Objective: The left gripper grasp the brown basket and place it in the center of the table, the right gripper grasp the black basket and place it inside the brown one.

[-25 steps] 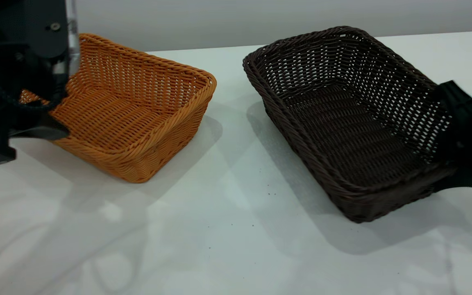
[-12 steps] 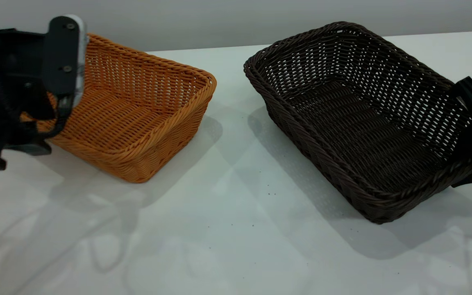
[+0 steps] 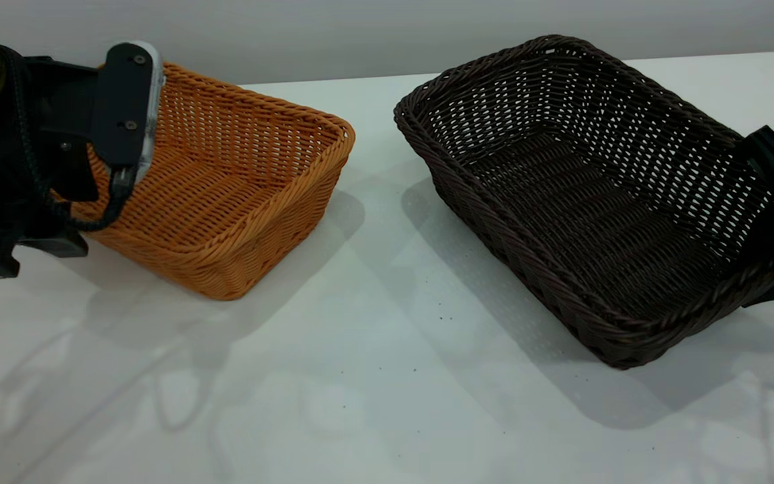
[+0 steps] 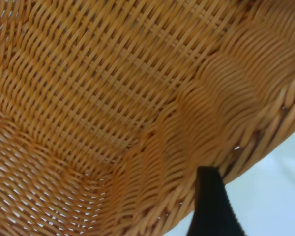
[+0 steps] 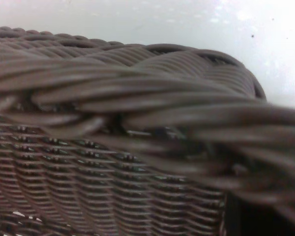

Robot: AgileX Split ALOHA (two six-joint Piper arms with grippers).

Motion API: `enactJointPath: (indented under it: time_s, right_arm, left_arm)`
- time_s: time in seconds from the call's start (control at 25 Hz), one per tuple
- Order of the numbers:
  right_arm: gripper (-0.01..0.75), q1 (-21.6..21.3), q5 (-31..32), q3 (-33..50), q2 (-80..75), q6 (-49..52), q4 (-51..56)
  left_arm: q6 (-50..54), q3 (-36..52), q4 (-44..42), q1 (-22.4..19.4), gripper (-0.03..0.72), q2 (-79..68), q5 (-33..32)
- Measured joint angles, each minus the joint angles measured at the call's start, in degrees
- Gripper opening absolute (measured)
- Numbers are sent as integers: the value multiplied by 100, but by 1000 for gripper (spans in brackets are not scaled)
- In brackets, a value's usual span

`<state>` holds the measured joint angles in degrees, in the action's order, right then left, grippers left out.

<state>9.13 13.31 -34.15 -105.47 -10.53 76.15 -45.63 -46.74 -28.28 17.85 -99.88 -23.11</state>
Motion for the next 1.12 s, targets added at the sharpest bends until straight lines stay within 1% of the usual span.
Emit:
enactJointPath:
  time_s: [0.36, 0.56, 0.72, 0.84, 0.96, 1.04, 1.12]
  right_arm:
    - [132, 0, 25, 5, 0, 0, -5]
    - [132, 0, 30, 5, -5, -33, -5]
    - [132, 0, 39, 5, -5, -63, -5]
    - [132, 0, 34, 5, -5, -156, -5]
    - [132, 0, 10, 0, -5, -385, 0]
    - [132, 0, 3, 0, -5, -458, -4]
    - [132, 0, -1, -7, -5, -452, -4]
  left_arm:
    - [-4, 0, -698, 0, 384, -482, 449]
    - [37, 0, -1150, 0, 384, -803, 915]
    - [46, 0, -1240, 0, 368, -1046, 1277]
    - [46, 0, -1555, 0, 321, -1177, 1345]
    - [46, 0, -1768, 0, 221, -1221, 1405]
    - [0, 0, -1807, 0, 133, -1233, 1435]
    - [25, -5, -1785, 6, 90, -1233, 1430]
